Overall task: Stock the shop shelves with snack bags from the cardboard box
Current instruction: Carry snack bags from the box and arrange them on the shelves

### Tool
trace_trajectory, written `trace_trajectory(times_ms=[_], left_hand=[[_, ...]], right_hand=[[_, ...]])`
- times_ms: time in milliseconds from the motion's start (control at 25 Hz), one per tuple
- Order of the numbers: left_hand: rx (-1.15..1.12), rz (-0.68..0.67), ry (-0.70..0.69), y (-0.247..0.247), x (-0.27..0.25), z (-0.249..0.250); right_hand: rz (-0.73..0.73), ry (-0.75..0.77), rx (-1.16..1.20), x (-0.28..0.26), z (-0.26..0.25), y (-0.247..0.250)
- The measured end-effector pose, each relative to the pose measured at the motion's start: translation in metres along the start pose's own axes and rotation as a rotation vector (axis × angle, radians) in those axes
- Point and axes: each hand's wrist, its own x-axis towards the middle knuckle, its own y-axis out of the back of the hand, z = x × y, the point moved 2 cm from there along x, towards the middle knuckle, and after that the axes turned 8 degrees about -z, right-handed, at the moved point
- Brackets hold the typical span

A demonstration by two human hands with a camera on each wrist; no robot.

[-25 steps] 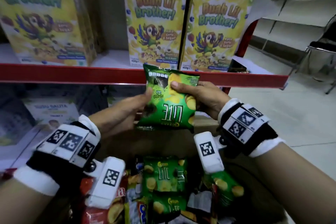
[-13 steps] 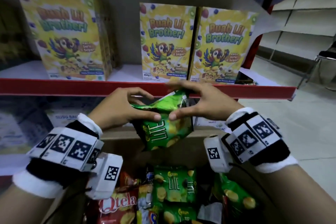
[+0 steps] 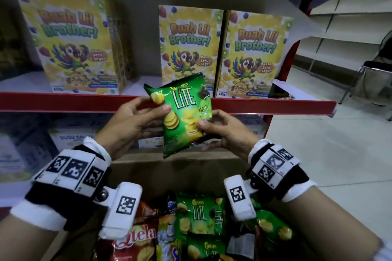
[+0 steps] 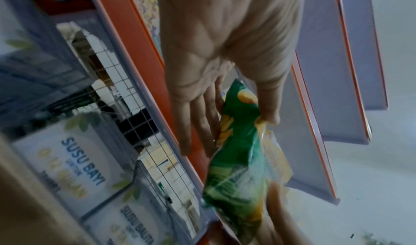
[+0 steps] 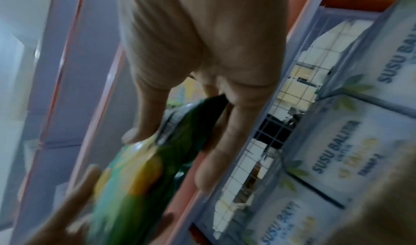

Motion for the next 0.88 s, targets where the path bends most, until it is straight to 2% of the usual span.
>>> trace_trajectory(times_ms=[80,160,240,280,400,520,600,680,760,880], left_hand=[[0.077,0.069,0.010,0.008,0.003,-0.003],[0.114,0.156,0.010,0.019,0.003,-0.006],[0.129,0.184,0.012,0.028,0.003,-0.012],[0.138,0.189,0.015,0.031,0.004,-0.014],[0.160,0.167,-0.033,0.034,0.004,-0.016],[0.145,0.118,-0.056,0.034,0.005,-0.014],[0.164,0.125,-0.059,0.035,0.005,-0.011],[0.166,0.163,-0.054,0.037,0.006,-0.009],[0.172,0.201,-0.077,0.043,0.007,-0.008],[0.269,0.235,-0.128,0.047,0.008,-0.007]], right_hand=[[-0.123,-0.230,-0.171,0.003,0.032,0.009],[-0.237,-0.464,-0.641,0.003,0.072,0.018],[-0.312,-0.569,-1.079,0.001,0.110,0.024],[-0.346,-0.608,-1.191,-0.001,0.126,0.025],[-0.408,-0.731,-1.252,-0.011,0.158,0.027],[-0.390,-0.810,-1.271,-0.015,0.176,0.024],[-0.379,-0.804,-1.375,-0.013,0.171,0.016],[-0.393,-0.737,-1.473,-0.010,0.141,0.007],[-0.351,-0.657,-1.474,-0.010,0.094,0.004],[-0.259,-0.513,-1.235,-0.019,0.016,0.014]])
